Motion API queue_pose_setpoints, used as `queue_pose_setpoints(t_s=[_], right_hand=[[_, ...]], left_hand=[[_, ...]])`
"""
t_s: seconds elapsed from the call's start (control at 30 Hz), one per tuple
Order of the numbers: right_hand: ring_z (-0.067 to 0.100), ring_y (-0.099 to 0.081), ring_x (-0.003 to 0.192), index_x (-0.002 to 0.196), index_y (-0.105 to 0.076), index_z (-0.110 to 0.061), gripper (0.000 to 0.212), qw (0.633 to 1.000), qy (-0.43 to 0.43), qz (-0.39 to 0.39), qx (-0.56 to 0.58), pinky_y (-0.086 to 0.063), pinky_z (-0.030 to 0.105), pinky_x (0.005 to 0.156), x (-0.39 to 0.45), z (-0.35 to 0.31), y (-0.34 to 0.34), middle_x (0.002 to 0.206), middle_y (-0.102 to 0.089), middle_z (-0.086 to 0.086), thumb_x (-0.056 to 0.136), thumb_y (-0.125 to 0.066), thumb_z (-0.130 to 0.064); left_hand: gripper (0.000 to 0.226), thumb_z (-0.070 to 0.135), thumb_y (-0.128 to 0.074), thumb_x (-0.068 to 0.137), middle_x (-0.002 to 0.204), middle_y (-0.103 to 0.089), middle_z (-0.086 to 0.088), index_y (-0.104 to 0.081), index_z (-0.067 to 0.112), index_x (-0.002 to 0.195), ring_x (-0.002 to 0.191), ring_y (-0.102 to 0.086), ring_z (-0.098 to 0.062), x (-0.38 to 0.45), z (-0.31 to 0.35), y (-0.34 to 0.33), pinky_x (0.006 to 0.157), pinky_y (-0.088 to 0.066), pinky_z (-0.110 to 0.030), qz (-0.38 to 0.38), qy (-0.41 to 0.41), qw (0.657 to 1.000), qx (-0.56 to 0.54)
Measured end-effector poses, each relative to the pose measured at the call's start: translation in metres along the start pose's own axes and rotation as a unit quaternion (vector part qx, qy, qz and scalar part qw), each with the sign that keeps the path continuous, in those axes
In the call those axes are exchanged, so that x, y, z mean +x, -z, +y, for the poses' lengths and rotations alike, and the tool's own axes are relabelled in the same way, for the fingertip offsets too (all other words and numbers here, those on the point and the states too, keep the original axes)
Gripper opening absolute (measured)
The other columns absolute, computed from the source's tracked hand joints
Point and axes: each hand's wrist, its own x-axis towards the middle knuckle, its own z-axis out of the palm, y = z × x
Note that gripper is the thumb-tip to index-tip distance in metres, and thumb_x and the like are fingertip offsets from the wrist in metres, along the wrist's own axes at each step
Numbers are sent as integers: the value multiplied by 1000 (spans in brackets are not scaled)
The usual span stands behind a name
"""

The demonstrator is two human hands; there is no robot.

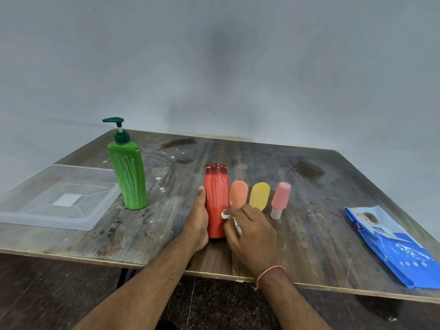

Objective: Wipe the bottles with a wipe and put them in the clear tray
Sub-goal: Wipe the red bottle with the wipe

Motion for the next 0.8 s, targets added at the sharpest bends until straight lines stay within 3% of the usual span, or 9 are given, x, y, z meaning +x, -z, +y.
queue_pose_setpoints(t_s=[0.13, 0.3, 0.43, 0.6, 0.7, 0.8], right_hand=[[13, -59, 89, 124, -75, -24, 25, 1000, -23, -5, 0, -53, 28, 72, 1, 2, 1, 103, -66, -10, 100, -68, -24], [10, -60, 89, 117, -78, -23, 24, 1000, -12, -4, 13, -48, 21, 75, 1, 1, 1, 101, -69, -10, 99, -64, -27], [13, -62, 91, 124, -75, -24, 26, 999, -36, -6, 16, -55, 30, 75, 1, 4, 0, 106, -69, -10, 100, -66, -27], [10, -62, 94, 124, -76, -26, 27, 999, -11, -14, 34, -52, 25, 78, 1, 1, 2, 107, -71, -11, 100, -64, -28], [11, -61, 89, 118, -76, -26, 24, 999, -34, -4, 22, -55, 30, 74, 1, 3, 2, 102, -70, -11, 98, -63, -29], [13, -62, 91, 125, -74, -27, 27, 999, -42, -8, 25, -56, 32, 75, 1, 4, 1, 105, -70, -11, 101, -63, -30]], left_hand=[[81, 74, -26, 102, 116, -76, -18, -68, 10, 130, 105, -76, -31, 2, -1, 1, 87, -59, -46, 5, 3, 1000, 3], [81, 69, -25, 104, 110, -76, -19, -71, 5, 122, 96, -76, -29, 0, 1, -1, 86, -59, -44, -6, 7, 1000, -5], [77, 70, -25, 104, 119, -76, -17, -67, 12, 131, 109, -75, -31, -1, 1, 1, 89, -59, -47, 2, 8, 1000, 5], [77, 69, -25, 105, 114, -77, -18, -71, 11, 125, 100, -77, -29, -2, 1, -1, 86, -59, -44, 1, 13, 1000, -2], [75, 69, -25, 105, 115, -77, -17, -70, 12, 125, 104, -76, -30, -3, 2, -1, 88, -58, -45, -1, 11, 1000, 3], [72, 70, -26, 104, 114, -78, -13, -68, 16, 128, 104, -76, -28, -3, 1, -1, 87, -59, -45, 3, 11, 1000, 11]])
